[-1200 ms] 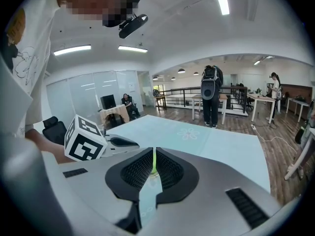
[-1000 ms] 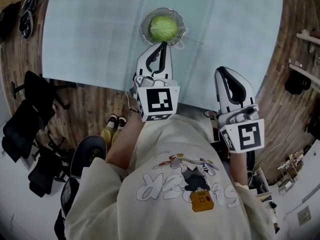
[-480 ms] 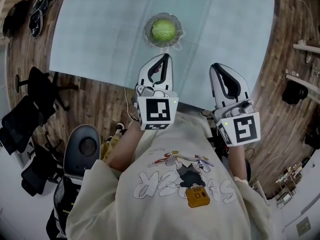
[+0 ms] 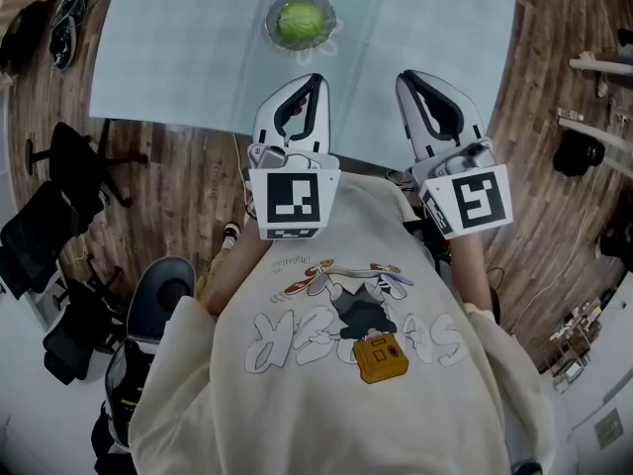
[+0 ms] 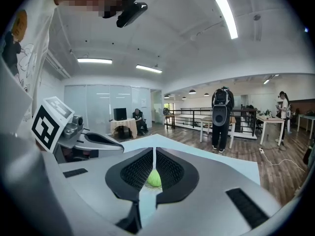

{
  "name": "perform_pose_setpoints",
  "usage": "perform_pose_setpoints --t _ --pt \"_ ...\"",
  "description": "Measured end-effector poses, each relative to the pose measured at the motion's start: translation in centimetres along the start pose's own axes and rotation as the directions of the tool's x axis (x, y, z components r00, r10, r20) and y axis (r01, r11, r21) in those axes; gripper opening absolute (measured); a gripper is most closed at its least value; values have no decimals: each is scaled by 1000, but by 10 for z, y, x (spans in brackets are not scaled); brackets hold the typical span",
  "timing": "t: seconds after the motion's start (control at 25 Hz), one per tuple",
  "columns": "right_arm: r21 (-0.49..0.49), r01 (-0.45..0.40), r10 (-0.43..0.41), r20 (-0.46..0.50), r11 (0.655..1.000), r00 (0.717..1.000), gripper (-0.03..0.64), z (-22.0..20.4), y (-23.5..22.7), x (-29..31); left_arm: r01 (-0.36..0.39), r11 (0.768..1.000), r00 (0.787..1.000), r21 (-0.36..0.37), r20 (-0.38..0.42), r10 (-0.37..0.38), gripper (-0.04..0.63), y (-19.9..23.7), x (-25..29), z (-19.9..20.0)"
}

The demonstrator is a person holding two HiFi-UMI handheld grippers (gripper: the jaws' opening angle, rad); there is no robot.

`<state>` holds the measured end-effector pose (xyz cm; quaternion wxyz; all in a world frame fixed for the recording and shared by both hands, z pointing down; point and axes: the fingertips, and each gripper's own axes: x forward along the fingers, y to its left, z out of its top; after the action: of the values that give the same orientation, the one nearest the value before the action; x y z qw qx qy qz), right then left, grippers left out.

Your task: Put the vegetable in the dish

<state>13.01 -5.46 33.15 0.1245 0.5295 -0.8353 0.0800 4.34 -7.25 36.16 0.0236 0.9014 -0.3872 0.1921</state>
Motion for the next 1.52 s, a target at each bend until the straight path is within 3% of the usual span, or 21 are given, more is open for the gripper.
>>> perform_pose_setpoints --t 0.12,0.24,0.56,0.96,1.2,1.32,1.52 --pt "-5 -6 6 -6 1000 1000 34 -1 4 -14 1 1000 1000 -7 23 -1 8 -15 -18 10" --pt "-12 -5 5 6 1000 1000 35 -1 6 -28 -4 998 1000 -68 11 4 8 -30 -35 14" --pt "8 21 -21 21 1000 1000 35 2 7 -51 41 997 998 -66 43 -38 8 -53 -68 21" --pt "64 88 -91 56 994 994 34 28 19 -56 69 996 996 -65 69 -64 8 -28 -96 29" --pt "42 76 -78 29 996 997 34 27 57 -50 96 985 995 -140 55 -89 8 -15 -116 12" --pt "21 71 -72 49 997 996 34 36 68 -46 125 988 990 -91 83 -117 8 -9 -121 9" --pt "23 83 -84 63 996 994 35 39 87 -53 136 986 987 -98 102 -126 8 -6 -142 2"
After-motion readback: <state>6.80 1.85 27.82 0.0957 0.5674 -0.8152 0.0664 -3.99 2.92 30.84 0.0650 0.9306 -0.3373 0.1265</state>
